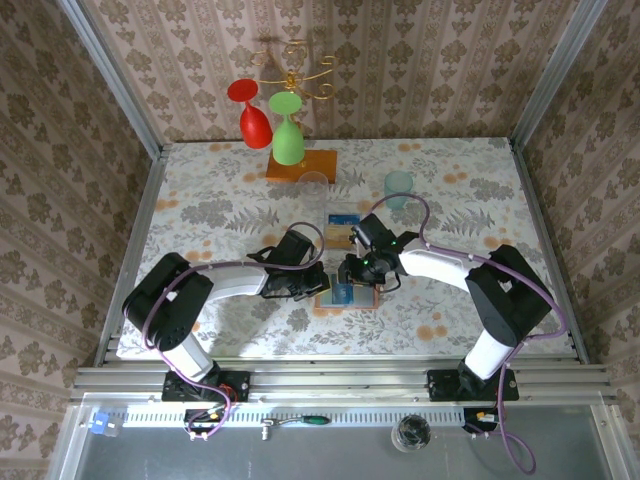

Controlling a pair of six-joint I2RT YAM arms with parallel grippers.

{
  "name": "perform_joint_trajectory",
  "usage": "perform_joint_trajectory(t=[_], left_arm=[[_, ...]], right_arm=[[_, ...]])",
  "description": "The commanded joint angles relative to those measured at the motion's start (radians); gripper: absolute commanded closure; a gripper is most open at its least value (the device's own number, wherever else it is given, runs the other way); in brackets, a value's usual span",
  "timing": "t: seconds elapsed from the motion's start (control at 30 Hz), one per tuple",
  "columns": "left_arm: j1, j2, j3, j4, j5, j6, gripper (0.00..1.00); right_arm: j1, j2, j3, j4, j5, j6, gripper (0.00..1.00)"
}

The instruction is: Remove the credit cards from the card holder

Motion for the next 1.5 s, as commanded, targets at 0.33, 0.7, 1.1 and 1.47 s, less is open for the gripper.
perform_joint_trajectory(t=[0.33, 0.7, 1.1, 1.47], left_arm=[[-0.008, -0.007, 0.036, -0.026, 0.003, 0.029, 0.94], [-0.008, 0.02, 0.007, 0.004, 0.011, 0.023, 0.95], [-0.009, 0.045, 0.004, -0.016, 0.014, 0.023, 0.98], [-0.012, 0.052, 0.012, -0.03, 0.015, 0.022, 1.0]], right_arm=[[-0.018, -0.008, -0.053, -0.003, 0.002, 0.0, 0.7], [-0.023, 0.022, -0.081, 0.058, -0.034, 0.022, 0.7], [-0.039, 0.016, -0.12, 0.147, -0.103, 0.068, 0.72], [-0.048, 0.006, -0.145, 0.222, -0.164, 0.12, 0.81]])
